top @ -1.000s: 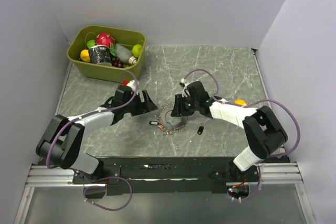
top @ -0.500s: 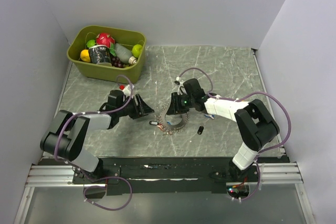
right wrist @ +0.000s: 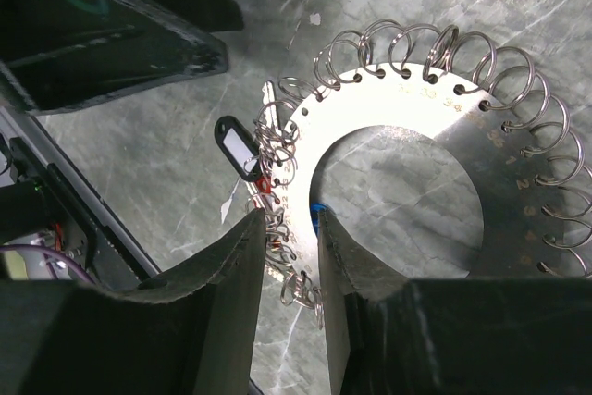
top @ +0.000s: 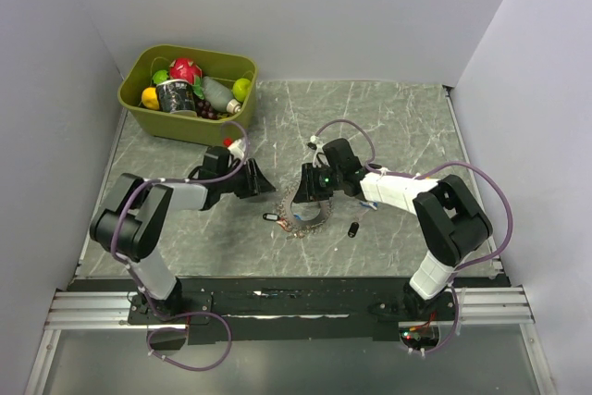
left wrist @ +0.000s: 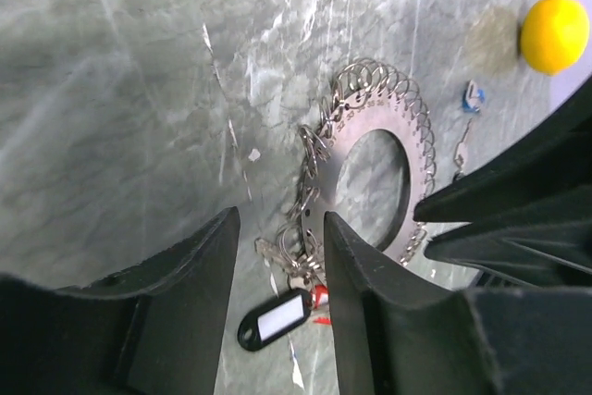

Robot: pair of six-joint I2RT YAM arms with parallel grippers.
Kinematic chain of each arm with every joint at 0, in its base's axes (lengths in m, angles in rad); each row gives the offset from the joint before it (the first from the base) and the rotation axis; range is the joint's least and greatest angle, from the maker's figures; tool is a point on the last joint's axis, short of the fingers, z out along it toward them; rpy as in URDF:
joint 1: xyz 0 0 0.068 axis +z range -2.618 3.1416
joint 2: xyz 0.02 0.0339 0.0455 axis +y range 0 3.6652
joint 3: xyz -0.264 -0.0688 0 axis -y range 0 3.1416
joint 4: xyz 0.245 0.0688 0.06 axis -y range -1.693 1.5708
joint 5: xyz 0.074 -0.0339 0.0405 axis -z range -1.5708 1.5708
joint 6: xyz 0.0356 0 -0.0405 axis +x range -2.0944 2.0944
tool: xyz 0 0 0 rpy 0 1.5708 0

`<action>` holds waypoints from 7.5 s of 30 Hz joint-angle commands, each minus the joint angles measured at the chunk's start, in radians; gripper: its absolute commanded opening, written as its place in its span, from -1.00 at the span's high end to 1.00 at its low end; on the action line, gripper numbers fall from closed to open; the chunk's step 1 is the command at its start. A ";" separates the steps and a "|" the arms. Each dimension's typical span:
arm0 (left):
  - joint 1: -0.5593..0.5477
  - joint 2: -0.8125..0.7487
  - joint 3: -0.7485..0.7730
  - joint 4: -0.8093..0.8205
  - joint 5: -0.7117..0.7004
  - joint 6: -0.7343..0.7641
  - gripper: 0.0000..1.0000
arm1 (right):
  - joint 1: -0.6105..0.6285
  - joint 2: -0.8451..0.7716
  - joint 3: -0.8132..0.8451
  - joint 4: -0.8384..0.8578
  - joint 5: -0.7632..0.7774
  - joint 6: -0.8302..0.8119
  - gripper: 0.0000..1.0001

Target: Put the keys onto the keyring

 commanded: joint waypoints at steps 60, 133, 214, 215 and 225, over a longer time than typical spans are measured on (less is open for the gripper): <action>-0.204 -0.444 0.065 -0.056 0.199 0.306 0.98 | -0.158 -0.550 -0.264 0.485 -0.503 -0.105 -0.67; -0.230 -0.503 0.070 0.090 0.379 0.146 0.08 | -0.068 -0.650 -0.196 0.328 -0.548 -0.175 1.00; -0.287 -0.780 -0.097 0.102 -0.324 0.427 0.98 | -0.134 -0.621 -0.247 -0.306 0.660 0.062 -0.99; -0.288 -0.787 -0.106 0.117 -0.309 0.439 0.98 | -0.134 -0.607 -0.233 -0.308 0.660 0.067 -0.99; -0.302 -0.785 -0.173 0.212 -0.043 0.614 0.98 | -0.154 -0.580 -0.236 -0.251 0.614 0.093 -0.94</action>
